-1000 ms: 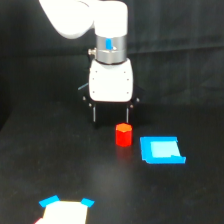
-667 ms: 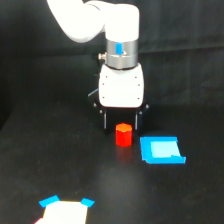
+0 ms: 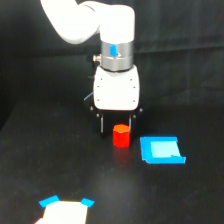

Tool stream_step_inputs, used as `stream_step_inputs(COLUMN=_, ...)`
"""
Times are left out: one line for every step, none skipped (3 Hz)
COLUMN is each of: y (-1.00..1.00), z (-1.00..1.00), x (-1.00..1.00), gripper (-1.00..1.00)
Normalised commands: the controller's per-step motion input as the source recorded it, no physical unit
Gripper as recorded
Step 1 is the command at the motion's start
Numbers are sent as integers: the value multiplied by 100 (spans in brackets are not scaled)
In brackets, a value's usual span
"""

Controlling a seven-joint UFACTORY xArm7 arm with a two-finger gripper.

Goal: Pick up the red object from the table

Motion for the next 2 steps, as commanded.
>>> stream_step_inputs(y=-69, z=-14, x=-36, gripper=47)
stream_step_inputs(y=-39, z=-35, x=17, gripper=65)
